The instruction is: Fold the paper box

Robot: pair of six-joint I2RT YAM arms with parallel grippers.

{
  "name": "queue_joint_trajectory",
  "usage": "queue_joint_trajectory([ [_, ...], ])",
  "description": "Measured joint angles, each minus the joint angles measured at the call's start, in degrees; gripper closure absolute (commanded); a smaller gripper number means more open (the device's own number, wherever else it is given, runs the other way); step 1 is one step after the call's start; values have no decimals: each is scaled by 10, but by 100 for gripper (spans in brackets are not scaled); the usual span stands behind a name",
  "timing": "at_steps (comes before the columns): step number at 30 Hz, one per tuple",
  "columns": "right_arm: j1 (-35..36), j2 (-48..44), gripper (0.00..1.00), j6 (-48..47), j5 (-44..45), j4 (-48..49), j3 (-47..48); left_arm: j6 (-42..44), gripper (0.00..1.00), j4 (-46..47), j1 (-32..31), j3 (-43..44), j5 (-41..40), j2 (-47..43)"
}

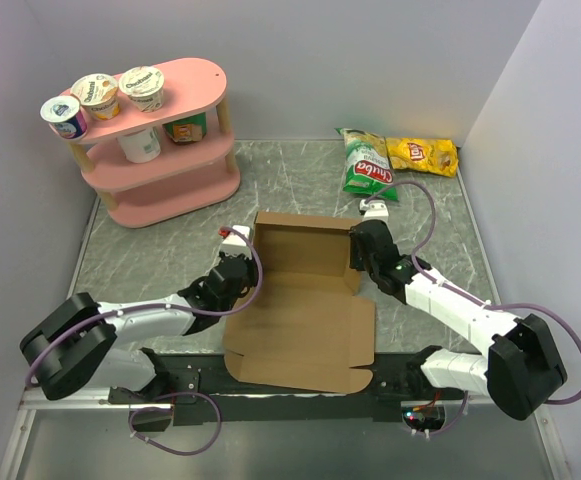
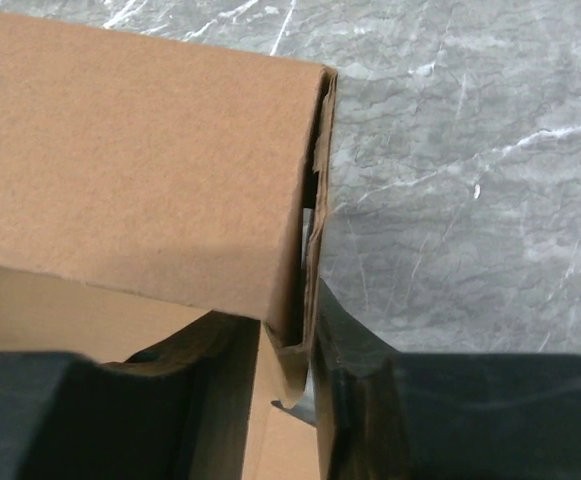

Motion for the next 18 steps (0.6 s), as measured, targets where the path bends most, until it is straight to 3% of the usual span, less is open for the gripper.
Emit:
queue_joint_trajectory([
  [8,0,16,53,13,0,-1,0,1,81,18,1,0,-9,12],
  [18,0,48,53,29,-5,9,0,1,82,21,1,0,-10,13],
])
